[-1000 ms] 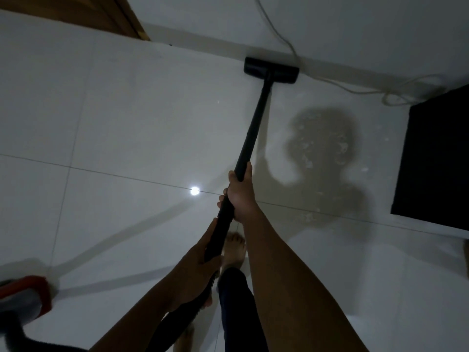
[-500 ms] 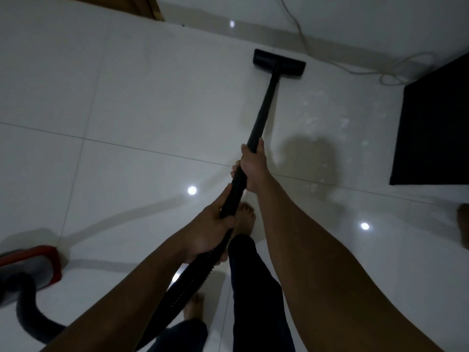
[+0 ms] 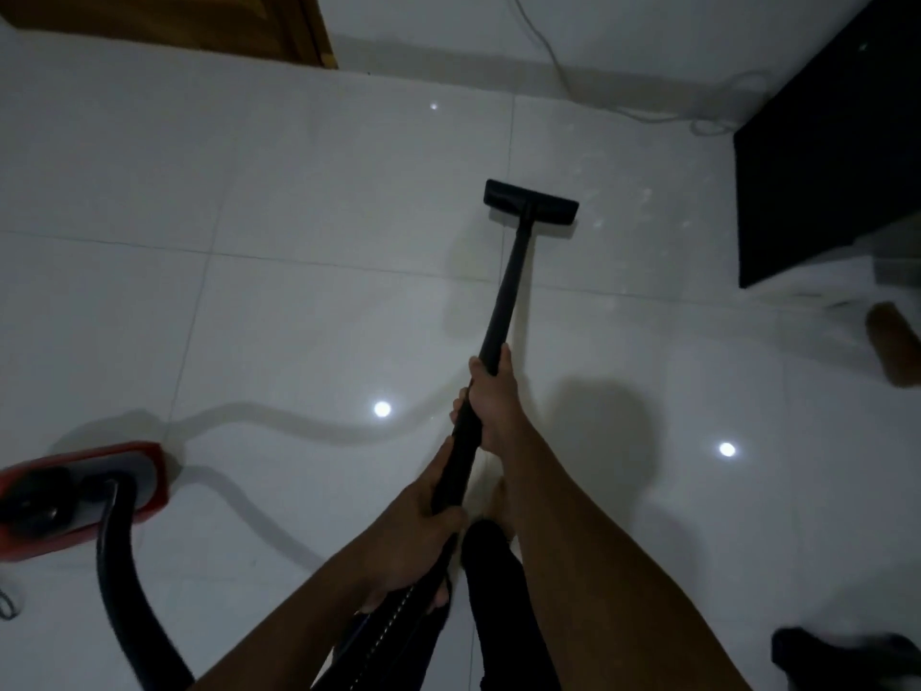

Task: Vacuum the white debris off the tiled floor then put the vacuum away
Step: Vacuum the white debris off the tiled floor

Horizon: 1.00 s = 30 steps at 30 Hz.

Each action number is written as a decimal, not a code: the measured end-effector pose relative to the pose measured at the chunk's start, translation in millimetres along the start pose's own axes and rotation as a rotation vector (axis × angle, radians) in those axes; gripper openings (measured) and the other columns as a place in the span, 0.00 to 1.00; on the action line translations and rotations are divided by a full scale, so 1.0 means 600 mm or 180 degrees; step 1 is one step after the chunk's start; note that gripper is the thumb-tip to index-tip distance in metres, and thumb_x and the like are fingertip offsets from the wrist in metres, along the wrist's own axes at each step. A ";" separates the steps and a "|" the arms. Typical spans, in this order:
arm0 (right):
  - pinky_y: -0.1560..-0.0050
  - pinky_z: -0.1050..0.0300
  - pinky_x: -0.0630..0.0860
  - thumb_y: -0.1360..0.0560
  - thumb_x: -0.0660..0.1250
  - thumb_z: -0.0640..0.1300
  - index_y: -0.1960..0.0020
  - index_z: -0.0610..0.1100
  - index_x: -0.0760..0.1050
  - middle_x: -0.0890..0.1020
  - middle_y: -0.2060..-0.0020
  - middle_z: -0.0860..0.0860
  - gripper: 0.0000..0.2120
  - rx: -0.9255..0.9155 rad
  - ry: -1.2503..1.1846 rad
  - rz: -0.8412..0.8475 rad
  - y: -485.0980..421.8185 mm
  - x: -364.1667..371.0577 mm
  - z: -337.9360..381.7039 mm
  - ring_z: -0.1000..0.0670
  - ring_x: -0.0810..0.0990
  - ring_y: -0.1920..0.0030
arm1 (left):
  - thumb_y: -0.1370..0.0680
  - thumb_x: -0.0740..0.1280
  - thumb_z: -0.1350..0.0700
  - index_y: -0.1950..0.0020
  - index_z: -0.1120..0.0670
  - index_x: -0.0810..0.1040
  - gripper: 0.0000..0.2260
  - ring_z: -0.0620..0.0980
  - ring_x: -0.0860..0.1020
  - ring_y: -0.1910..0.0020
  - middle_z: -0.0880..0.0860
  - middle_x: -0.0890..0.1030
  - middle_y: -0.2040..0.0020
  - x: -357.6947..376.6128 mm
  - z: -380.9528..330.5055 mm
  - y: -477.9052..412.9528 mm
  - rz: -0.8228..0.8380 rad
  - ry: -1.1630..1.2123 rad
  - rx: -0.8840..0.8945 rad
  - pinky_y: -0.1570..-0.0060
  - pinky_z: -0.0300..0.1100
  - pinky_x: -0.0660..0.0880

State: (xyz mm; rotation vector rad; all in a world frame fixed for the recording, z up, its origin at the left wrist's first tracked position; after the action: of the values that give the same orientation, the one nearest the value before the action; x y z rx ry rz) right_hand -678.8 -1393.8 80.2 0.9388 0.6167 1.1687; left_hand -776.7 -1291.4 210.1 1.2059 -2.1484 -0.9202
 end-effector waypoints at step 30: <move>0.70 0.56 0.77 0.15 0.62 0.47 0.20 0.65 0.51 0.72 0.69 0.46 0.31 0.0279 -0.0319 -0.0122 0.350 -0.320 -0.626 0.51 0.73 0.72 | 0.19 0.60 0.61 0.24 0.30 0.49 0.34 0.49 0.78 0.66 0.52 0.79 0.55 0.422 0.510 0.350 0.0216 -0.0327 -0.0225 0.59 0.47 0.78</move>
State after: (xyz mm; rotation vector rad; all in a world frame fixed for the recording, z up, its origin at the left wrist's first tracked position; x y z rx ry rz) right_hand -1146.9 -1445.8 64.8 1.0493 0.6063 1.0608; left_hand -1223.3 -1338.1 197.9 1.0663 -2.2026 -1.0399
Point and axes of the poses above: each hand's wrist, its own y-axis away from the middle knuckle, its own x-axis out of the palm, z = x × y, the point moved 7 cm from there along -y, towards the middle knuckle
